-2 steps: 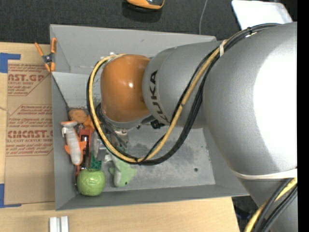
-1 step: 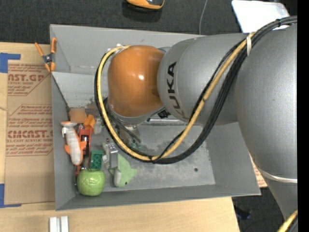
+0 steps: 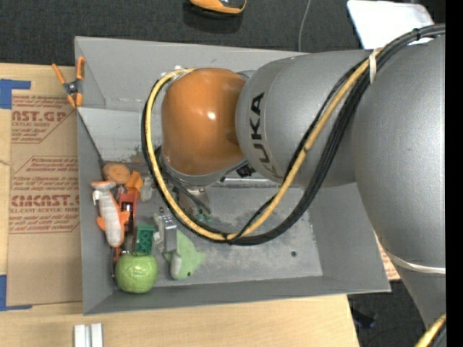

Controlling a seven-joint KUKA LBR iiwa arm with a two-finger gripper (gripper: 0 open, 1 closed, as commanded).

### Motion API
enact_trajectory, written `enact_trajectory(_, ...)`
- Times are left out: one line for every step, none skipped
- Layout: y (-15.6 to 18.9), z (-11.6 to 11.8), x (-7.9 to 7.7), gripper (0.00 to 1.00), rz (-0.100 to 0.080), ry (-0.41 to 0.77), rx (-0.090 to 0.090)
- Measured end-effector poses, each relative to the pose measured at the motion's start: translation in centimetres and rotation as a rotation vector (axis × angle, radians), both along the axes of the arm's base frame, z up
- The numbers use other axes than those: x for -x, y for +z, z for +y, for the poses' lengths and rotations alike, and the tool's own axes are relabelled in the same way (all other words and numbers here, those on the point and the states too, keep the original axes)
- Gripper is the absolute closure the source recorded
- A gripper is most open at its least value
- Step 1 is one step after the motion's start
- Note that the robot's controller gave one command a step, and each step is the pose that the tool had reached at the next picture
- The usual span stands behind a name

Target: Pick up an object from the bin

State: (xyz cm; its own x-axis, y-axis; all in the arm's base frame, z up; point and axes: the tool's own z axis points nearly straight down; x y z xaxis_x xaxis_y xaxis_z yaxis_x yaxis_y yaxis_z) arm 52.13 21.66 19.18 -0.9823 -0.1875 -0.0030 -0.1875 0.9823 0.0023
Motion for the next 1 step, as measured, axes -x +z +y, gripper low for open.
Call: enact_trajectory(3.8, -0.86, -2.48, 0.0, -0.001, -0.028, -0.001)
